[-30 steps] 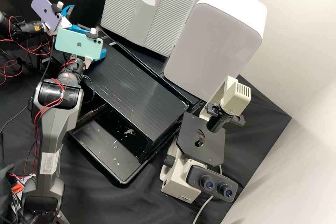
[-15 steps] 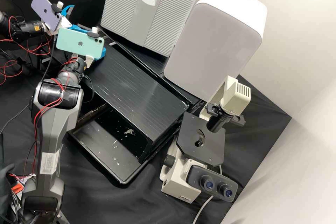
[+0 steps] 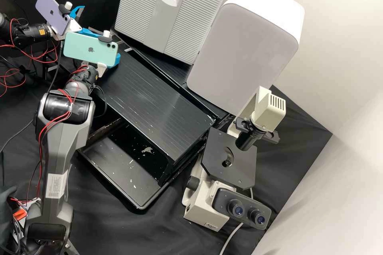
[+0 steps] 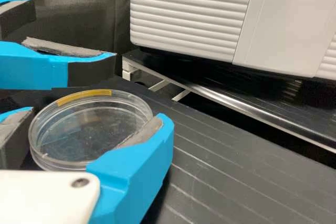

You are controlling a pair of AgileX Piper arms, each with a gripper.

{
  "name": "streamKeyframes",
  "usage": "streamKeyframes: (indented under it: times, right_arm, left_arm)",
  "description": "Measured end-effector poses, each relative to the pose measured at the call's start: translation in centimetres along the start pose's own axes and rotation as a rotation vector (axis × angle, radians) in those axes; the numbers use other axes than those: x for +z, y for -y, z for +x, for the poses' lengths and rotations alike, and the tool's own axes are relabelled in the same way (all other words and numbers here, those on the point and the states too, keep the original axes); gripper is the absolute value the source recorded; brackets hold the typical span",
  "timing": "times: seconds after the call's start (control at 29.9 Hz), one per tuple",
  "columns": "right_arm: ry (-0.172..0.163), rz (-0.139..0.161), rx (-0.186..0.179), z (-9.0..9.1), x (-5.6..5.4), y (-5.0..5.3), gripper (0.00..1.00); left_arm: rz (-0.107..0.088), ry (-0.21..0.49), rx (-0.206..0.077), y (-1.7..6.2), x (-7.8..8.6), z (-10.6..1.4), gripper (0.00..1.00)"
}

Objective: Slide the petri dish to the right

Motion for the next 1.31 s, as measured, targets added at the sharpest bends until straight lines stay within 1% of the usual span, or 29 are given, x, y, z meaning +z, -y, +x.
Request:
streamKeyframes:
  times: [0.03, 0.1, 0.13, 0.17, 0.27, 0.3, 0.4, 0.5, 0.57, 0.64, 0.67, 0.74, 0.77, 0.84, 0.87, 0.94, 1.0, 1.04, 1.07, 1.11, 1.14, 1.17, 1.27, 1.31]
  right_arm:
    - [-0.001, -0.007, 0.002, -0.1, 0.0, 0.0, 0.00]
    - [0.003, -0.029, 0.008, -0.6, 0.3, 0.2, 0.00]
    - [0.004, -0.035, 0.012, -0.9, 0.3, 0.2, 0.00]
    - [0.009, -0.041, 0.019, -1.4, 0.6, 0.2, 0.00]
    - [0.011, -0.052, 0.039, -2.7, 1.0, 0.2, 0.00]
    - [0.014, -0.055, 0.041, -3.1, 1.3, 0.3, 0.00]
    - [0.019, -0.057, 0.048, -4.5, 1.8, 0.3, 0.00]
    - [0.022, -0.060, 0.036, -5.8, 2.5, 0.6, 0.00]
    - [0.023, -0.053, 0.024, -6.4, 2.9, 0.8, 0.00]
    - [0.013, -0.053, 0.027, -7.2, 3.5, 0.6, 0.00]
    - [0.018, -0.048, 0.032, -7.4, 3.9, 0.5, 0.00]
    - [0.019, -0.031, 0.048, -8.0, 4.5, 0.3, 0.00]
    - [0.018, -0.026, 0.057, -8.4, 5.0, 0.1, 0.00]
    - [0.029, -0.016, 0.071, -9.0, 6.0, -0.1, 0.00]
    - [0.028, -0.013, 0.078, -9.2, 6.3, -0.2, 0.00]
    - [0.034, -0.026, 0.095, -9.8, 7.2, -0.4, 0.00]
    - [0.056, -0.031, 0.122, -10.3, 8.4, -0.8, 0.00]
    - [0.073, -0.031, 0.134, -10.7, 9.2, -0.9, 0.00]
    - [0.081, -0.029, 0.154, -10.9, 9.6, -1.1, 0.00]
    - [0.100, -0.022, 0.174, -11.2, 10.4, -1.3, 0.00]
    - [0.108, -0.012, 0.187, -11.4, 10.8, -1.5, 0.00]
    - [0.126, -0.001, 0.207, -11.7, 11.5, -1.8, 0.00]
    - [0.169, 0.024, 0.252, -12.4, 13.0, -2.5, 0.00]
    - [0.179, 0.031, 0.266, -12.5, 13.4, -2.8, 0.00]
  left_arm:
    - [0.000, 0.000, 0.000, 0.00, 0.0, 0.0, 1.00]
    - [0.000, 0.000, 0.000, 0.00, 0.0, 0.0, 1.00]
    - [0.000, 0.000, 0.000, 0.00, 0.0, 0.0, 1.00]
    - [0.000, 0.000, 0.000, 0.00, 0.0, 0.0, 1.00]
    - [0.000, 0.000, 0.000, 0.00, 0.0, 0.0, 1.00]
    - [0.000, 0.000, 0.000, 0.00, 0.0, 0.0, 1.00]
    - [0.000, 0.000, 0.000, 0.00, 0.0, 0.0, 1.00]
    - [0.000, 0.000, 0.000, 0.00, 0.0, 0.0, 1.00]
    - [0.000, 0.000, 0.000, 0.00, 0.0, 0.0, 1.00]
    - [0.000, 0.000, 0.000, 0.00, 0.0, 0.0, 1.00]
    - [0.000, 0.000, 0.000, 0.00, 0.0, 0.0, 1.00]
    - [0.000, 0.000, 0.000, 0.00, 0.0, 0.0, 1.00]
    - [0.000, 0.000, 0.000, 0.00, 0.0, 0.0, 1.00]
    - [0.000, 0.000, 0.000, 0.00, 0.0, 0.0, 1.00]
    - [0.000, 0.000, 0.000, 0.00, 0.0, 0.0, 1.00]
    - [0.000, 0.000, 0.000, 0.00, 0.0, 0.0, 1.00]
    - [0.000, 0.000, 0.000, 0.00, 0.0, 0.0, 1.00]
    - [0.000, 0.000, 0.000, 0.00, 0.0, 0.0, 1.00]
    - [0.000, 0.000, 0.000, 0.00, 0.0, 0.0, 1.00]
    - [0.000, 0.000, 0.000, 0.00, 0.0, 0.0, 1.00]
    - [0.000, 0.000, 0.000, 0.00, 0.0, 0.0, 1.00]
    - [0.000, 0.000, 0.000, 0.00, 0.0, 0.0, 1.00]
    - [0.000, 0.000, 0.000, 0.00, 0.0, 0.0, 1.00]
    - [0.000, 0.000, 0.000, 0.00, 0.0, 0.0, 1.00]
